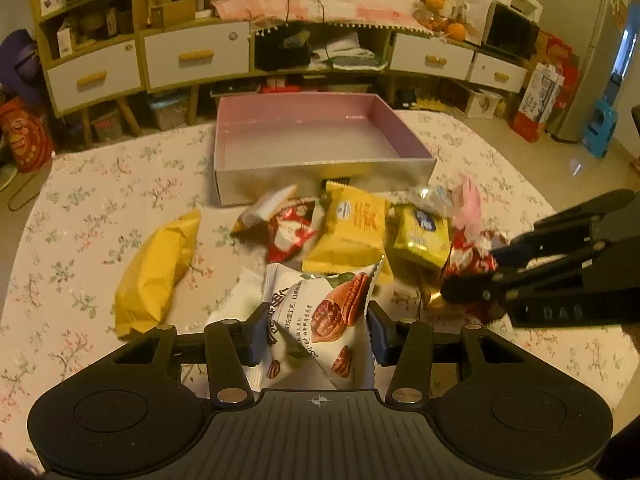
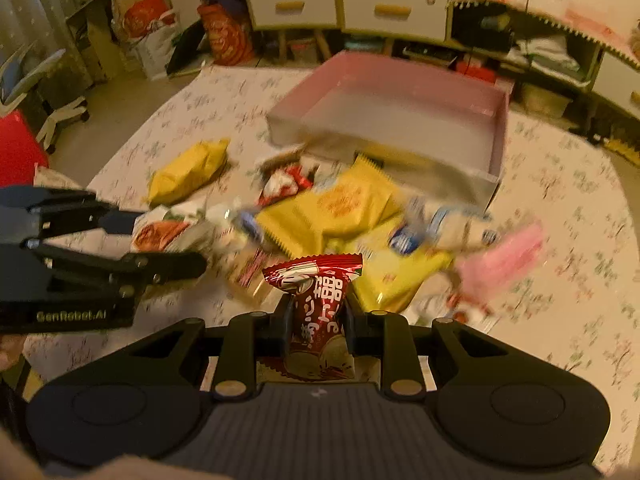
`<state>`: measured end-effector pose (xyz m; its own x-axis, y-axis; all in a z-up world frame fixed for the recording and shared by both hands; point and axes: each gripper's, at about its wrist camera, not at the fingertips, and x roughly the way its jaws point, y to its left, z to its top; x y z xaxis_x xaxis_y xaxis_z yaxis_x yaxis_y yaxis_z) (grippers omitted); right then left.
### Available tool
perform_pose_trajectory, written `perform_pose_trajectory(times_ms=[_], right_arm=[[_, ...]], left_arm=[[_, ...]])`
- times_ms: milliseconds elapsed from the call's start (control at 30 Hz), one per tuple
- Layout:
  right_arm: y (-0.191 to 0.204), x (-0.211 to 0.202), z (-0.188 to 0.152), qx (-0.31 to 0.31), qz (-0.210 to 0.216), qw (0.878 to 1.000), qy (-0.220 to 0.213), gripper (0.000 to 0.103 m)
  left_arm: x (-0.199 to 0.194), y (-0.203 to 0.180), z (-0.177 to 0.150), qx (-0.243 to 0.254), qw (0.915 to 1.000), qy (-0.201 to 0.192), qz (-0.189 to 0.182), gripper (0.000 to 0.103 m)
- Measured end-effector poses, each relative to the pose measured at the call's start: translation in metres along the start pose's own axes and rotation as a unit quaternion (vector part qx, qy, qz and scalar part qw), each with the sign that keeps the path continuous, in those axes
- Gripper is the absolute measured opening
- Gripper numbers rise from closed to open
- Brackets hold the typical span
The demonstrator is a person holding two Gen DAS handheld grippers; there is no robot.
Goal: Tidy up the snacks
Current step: 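Grasp the white nut-pastry packet with the left gripper while the right grasps the red candy, then carry both snacks into the pink box and open both grippers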
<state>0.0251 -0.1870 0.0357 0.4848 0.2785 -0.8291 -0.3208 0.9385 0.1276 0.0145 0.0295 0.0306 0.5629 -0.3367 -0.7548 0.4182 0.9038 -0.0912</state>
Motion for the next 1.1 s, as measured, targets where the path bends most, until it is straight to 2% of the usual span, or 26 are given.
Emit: perform_pose_trajectory(times_ms=[200,433,800,1100], right_arm=[[-0.012,-0.007,0.018,0.014,-0.011,0.999,-0.031,0.023],[-0.036,0.0,0.042,0.045,-0.015,0.998,-0.04,0.023],[-0.067,0.029,0.082,0.085,-0.021,0.994,-0.069,0.023],[-0.085,0.058,0.096,0.091,-0.058,0.992,-0.065,0.023]], left_arm=[[0.002,0.004,0.019,-0.009,0.9999,-0.008,0.01,0.046],[0.016,0.006,0.058,0.007,0.9996,-0.013,0.022,0.046],[0.071,0.017,0.116,0.025,0.9974,-0.027,0.062,0.047],[0.123,0.036,0.135,0.021,0.9962,-0.035,0.077,0.047]])
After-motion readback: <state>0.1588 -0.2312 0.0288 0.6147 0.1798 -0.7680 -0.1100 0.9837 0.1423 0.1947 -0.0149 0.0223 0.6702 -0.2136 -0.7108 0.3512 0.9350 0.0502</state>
